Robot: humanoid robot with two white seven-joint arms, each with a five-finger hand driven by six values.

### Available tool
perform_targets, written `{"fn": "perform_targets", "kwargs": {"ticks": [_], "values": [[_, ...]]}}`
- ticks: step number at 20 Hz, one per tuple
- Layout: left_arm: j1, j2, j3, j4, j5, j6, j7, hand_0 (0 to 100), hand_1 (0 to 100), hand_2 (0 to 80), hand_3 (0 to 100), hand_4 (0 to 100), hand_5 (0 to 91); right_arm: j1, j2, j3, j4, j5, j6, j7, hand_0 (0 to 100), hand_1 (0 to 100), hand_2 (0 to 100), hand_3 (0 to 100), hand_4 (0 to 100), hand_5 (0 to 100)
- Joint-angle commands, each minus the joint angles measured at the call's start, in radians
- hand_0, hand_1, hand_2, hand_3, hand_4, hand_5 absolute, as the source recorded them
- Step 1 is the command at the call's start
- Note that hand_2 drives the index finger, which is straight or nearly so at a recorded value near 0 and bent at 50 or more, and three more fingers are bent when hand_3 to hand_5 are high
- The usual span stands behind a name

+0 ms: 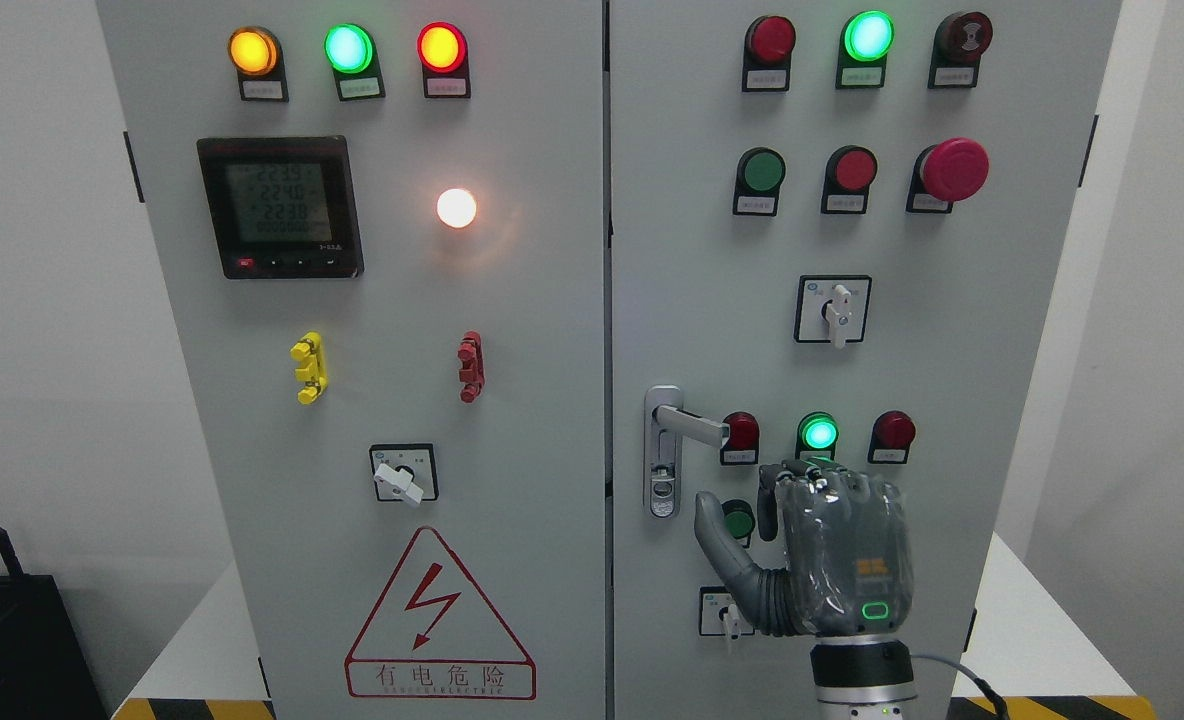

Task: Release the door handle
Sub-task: 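Open the right hand and pull it away from the handle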

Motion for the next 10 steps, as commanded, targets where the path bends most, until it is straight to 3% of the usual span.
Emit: {"fn": "perform_targets", "kwargs": {"ticks": [1, 2, 3, 4, 6, 8, 9, 10], "values": [[0.000, 0.000, 0.011, 0.017, 0.000, 0.000, -0.001, 12, 39, 0.0, 0, 0, 0.0, 0.075, -0.203, 0.006, -0.117, -0.177, -0.106, -0.056, 42, 16, 59, 93, 80, 74], [0.000, 0.000, 0.011, 0.017, 0.000, -0.001, -0.001, 12, 39, 0.0, 0, 0, 0.0, 0.075, -0.240, 0.005, -0.117, -0.227, -0.140, -0.063, 41, 17, 51, 83, 70, 62], [0.000, 0.000, 0.011, 0.017, 0.000, 0.000, -0.001, 12, 39, 0.0, 0, 0, 0.0, 0.075, -0.272, 0.003, -0.117, -0.269, -0.163, -0.065, 41, 17, 49, 81, 67, 58], [0.000, 0.000, 0.011, 0.017, 0.000, 0.000, -0.001, 12, 39, 0.0, 0, 0, 0.0, 0.078, -0.295, 0.000, -0.116, -0.300, -0.178, -0.065, 41, 17, 38, 62, 51, 39], [0.000, 0.000, 0.011, 0.017, 0.000, 0.000, -0.001, 12, 39, 0.0, 0, 0, 0.0, 0.080, -0.320, -0.018, -0.108, -0.361, -0.216, -0.068, 41, 16, 22, 38, 29, 18], [0.000, 0.000, 0.011, 0.017, 0.000, -0.001, -0.001, 12, 39, 0.0, 0, 0, 0.0, 0.080, -0.343, -0.053, -0.090, -0.415, -0.302, -0.071, 42, 12, 8, 18, 9, 0], [0.000, 0.000, 0.011, 0.017, 0.000, 0.000, -0.001, 12, 39, 0.0, 0, 0, 0.0, 0.080, -0.351, -0.063, -0.081, -0.444, -0.336, -0.066, 42, 12, 7, 15, 6, 0], [0.000, 0.000, 0.011, 0.017, 0.000, 0.000, -0.001, 12, 39, 0.0, 0, 0, 0.0, 0.080, -0.358, -0.063, -0.074, -0.467, -0.348, -0.063, 42, 9, 1, 7, 0, 0]]}}
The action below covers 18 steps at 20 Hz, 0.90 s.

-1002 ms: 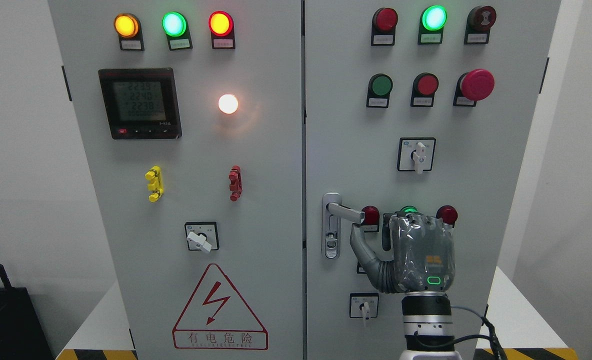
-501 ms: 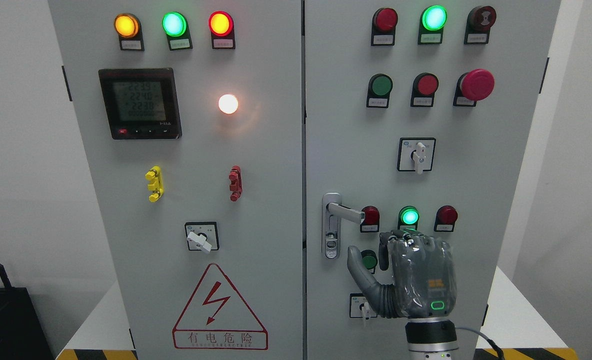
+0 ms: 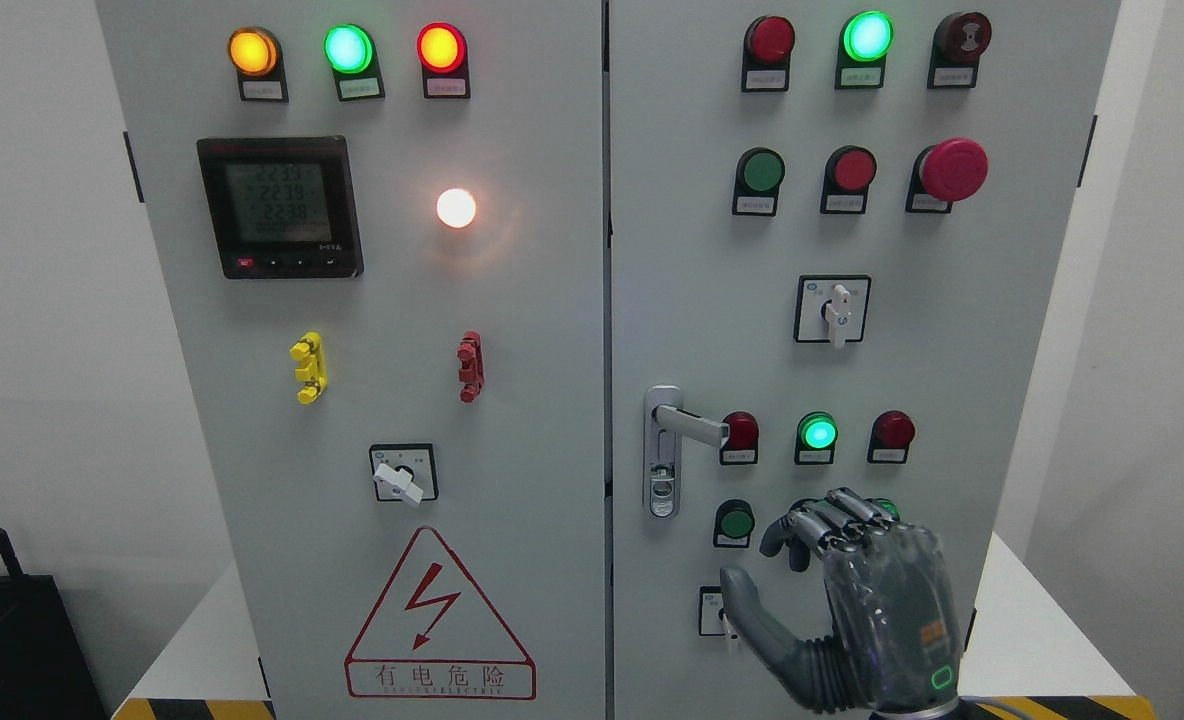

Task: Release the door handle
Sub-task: 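Open the right hand and pull it away from the handle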

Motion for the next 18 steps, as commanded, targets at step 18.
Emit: {"fn": "perform_targets", "kwargs": {"ticks": [18], "values": [[0.000, 0.000, 0.011, 0.017, 0.000, 0.000, -0.001, 12, 39, 0.0, 0, 0, 0.0, 0.016, -0.124, -0.049, -0.003, -0.184, -0.056, 0.007, 37, 12, 0, 0, 0, 0]]}}
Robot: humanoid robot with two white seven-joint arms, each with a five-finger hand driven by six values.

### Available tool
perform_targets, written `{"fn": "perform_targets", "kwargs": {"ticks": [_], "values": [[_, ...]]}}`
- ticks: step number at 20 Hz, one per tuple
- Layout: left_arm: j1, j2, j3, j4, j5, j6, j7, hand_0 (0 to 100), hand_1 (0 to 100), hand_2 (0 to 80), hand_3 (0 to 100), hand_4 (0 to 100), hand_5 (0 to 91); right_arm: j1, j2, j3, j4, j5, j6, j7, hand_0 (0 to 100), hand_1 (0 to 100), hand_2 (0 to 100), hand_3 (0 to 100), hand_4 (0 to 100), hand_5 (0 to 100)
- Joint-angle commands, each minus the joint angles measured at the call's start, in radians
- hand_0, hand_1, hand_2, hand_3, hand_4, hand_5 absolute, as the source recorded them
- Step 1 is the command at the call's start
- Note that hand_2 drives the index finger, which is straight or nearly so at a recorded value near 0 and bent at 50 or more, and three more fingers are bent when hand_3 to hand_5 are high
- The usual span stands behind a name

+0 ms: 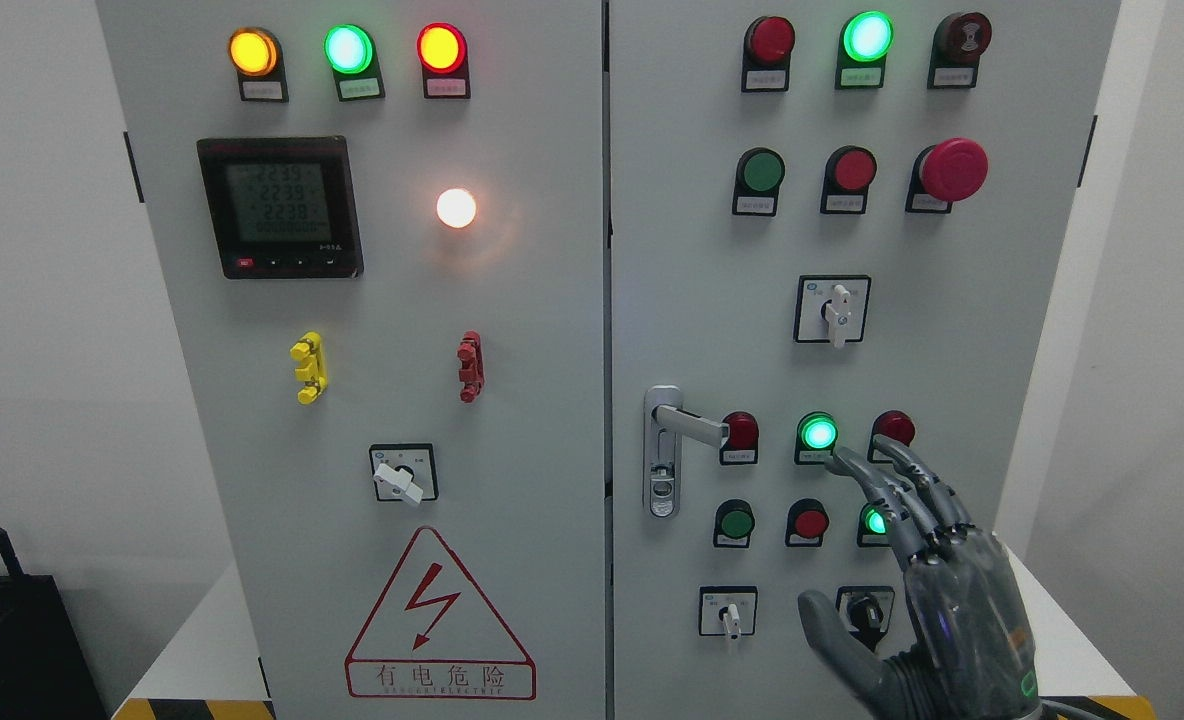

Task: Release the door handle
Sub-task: 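Open the right hand and pull it away from the handle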

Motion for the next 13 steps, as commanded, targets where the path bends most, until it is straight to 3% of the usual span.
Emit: {"fn": "perform_targets", "kwargs": {"ticks": [1, 13], "values": [[0.000, 0.000, 0.011, 0.017, 0.000, -0.002, -0.001, 12, 39, 0.0, 0, 0, 0.0, 0.005, -0.003, -0.009, 0.001, -0.006, 0.002, 0.001, 37, 12, 0, 0, 0, 0], [0.000, 0.000, 0.011, 0.017, 0.000, 0.000, -0.001, 12, 39, 0.0, 0, 0, 0.0, 0.013, 0.006, -0.010, -0.002, -0.006, 0.002, 0.002, 37, 12, 0, 1, 0, 0]]}}
